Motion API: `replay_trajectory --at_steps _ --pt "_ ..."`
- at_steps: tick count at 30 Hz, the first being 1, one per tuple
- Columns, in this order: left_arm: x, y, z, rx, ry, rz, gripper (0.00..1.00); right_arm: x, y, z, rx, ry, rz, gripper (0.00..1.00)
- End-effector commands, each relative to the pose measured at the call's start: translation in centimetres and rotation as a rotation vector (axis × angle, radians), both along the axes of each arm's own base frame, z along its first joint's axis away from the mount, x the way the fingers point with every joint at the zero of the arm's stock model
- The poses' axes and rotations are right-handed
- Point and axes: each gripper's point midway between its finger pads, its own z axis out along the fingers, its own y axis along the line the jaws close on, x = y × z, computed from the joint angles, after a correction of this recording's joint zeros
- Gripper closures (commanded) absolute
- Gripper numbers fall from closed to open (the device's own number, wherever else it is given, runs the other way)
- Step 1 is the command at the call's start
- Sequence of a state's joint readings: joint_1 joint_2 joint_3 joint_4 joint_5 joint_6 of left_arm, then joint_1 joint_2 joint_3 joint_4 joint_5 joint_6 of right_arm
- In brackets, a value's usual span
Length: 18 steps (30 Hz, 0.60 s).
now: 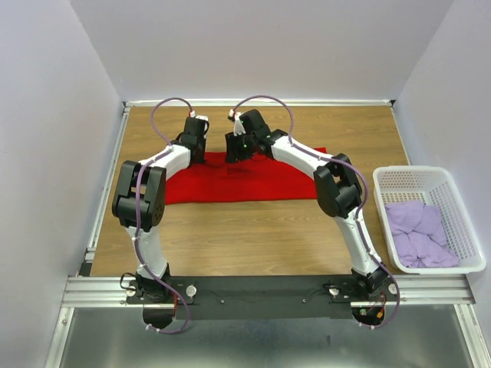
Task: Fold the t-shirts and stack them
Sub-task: Fold the tshirt
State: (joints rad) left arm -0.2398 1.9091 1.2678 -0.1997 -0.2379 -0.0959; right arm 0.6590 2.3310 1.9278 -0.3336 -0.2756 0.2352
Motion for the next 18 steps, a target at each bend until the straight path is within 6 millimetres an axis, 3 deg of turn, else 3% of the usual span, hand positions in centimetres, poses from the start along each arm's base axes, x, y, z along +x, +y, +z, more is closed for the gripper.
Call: replay_trajectory --at_steps 1,9,18 --pt "0.8 0.5 0.2 0.041 -0.015 0.008 0.69 0.2 1.2 -0.6 0.047 0.032 0.034 0.52" --pt "0.1 0.8 0.2 0.056 -0.018 -0.005 0.97 0.9 1.7 -0.6 0.108 0.066 0.04 0.48" --pt "-0.5 1.5 0.5 0.082 -0.031 0.008 0.98 1.6 2.1 -1.3 0.19 0.13 0.064 0.39"
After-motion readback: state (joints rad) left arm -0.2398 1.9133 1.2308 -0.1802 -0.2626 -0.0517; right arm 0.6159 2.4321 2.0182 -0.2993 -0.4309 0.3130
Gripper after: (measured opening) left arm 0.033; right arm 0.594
